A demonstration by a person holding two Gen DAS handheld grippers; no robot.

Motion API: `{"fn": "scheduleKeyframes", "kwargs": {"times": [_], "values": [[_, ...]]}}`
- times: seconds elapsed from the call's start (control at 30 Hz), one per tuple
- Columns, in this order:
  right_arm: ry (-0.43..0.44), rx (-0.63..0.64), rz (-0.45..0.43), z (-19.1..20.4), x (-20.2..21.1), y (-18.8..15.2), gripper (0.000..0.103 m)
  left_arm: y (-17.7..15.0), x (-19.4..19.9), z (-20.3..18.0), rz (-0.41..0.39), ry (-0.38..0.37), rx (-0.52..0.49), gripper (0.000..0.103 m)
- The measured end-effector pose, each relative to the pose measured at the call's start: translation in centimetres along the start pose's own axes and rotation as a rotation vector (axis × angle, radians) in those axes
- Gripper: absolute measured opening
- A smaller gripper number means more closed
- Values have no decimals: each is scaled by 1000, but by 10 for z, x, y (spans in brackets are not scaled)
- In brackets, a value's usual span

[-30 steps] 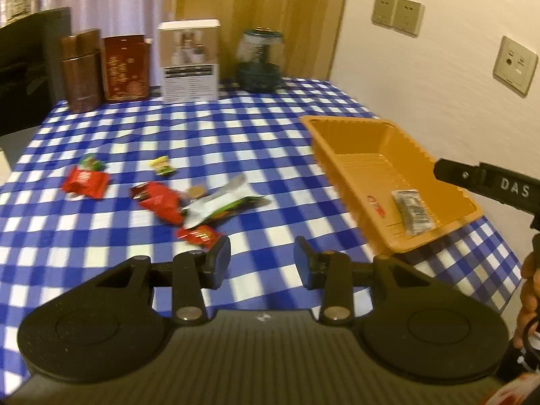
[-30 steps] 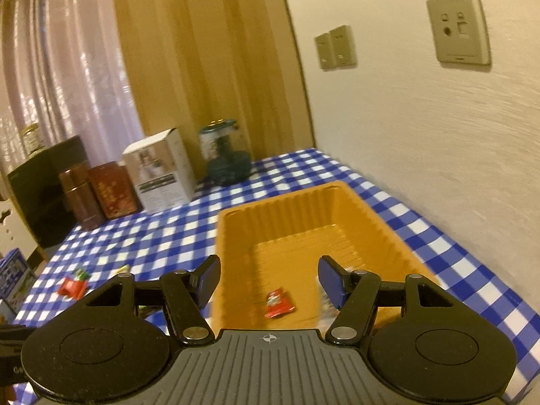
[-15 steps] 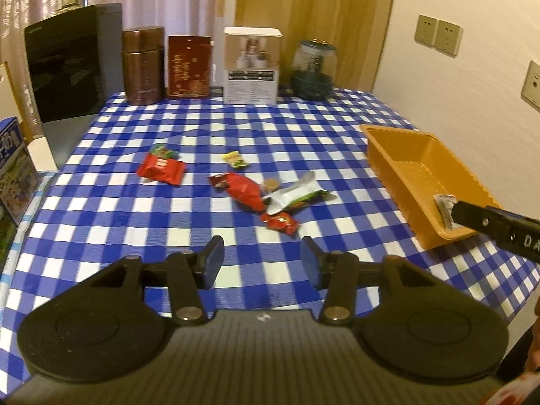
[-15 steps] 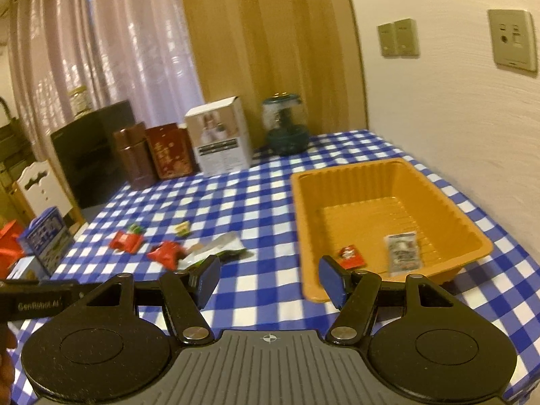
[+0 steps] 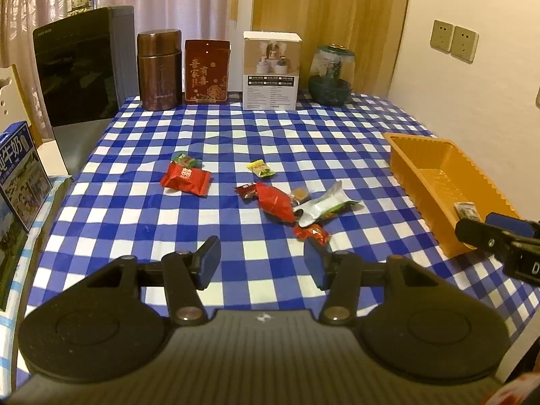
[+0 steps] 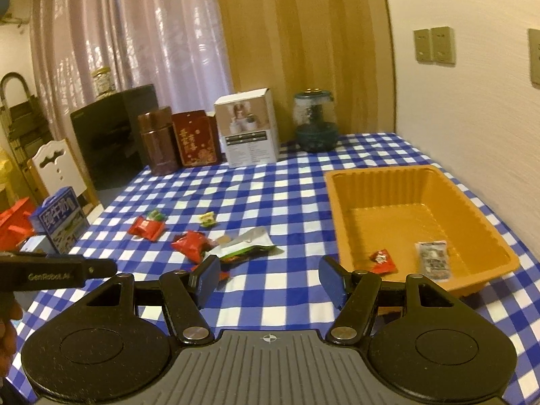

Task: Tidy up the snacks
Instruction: 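Move the right tool back toward the scattered snacks, then close the right tool on a small red candy packet while the left tool grasps a red packet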

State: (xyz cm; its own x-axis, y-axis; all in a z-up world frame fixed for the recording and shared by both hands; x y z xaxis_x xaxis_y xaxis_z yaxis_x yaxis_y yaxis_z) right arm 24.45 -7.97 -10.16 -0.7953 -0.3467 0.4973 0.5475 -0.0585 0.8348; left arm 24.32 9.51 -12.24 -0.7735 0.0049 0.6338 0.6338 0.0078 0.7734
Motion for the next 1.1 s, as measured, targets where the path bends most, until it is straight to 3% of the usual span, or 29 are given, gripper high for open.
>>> {"fn": "scheduleKeyframes", "kwargs": {"times": [0.2, 0.43, 0.77, 1.1], "values": [[62, 76, 38, 22, -32, -6, 65, 8, -21, 12, 11, 12, -24, 52], [174, 157, 161, 46, -90, -21, 65, 13, -55, 24, 36, 10, -51, 52], [254, 278, 281, 53, -156, -41, 64, 17, -99, 33, 63, -24, -52, 53], [292, 351, 331, 60, -188, -45, 44, 17, -122, 37, 100, -57, -9, 53]]}}
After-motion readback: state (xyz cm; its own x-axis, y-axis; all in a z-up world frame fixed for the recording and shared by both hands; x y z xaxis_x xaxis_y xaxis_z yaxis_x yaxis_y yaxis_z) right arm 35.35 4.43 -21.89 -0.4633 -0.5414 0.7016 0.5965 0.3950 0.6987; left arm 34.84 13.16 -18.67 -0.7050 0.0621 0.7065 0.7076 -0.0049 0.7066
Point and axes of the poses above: each gripper's, at about its wrist camera, not at the fingertips, and x roughly against the way its jaws point, z to its left, y to its top, the point moved 10 cm from there along -x, roughly the way its jaws point, and after that the axes turned 4 degrees about -x, right-handed, at the moved point
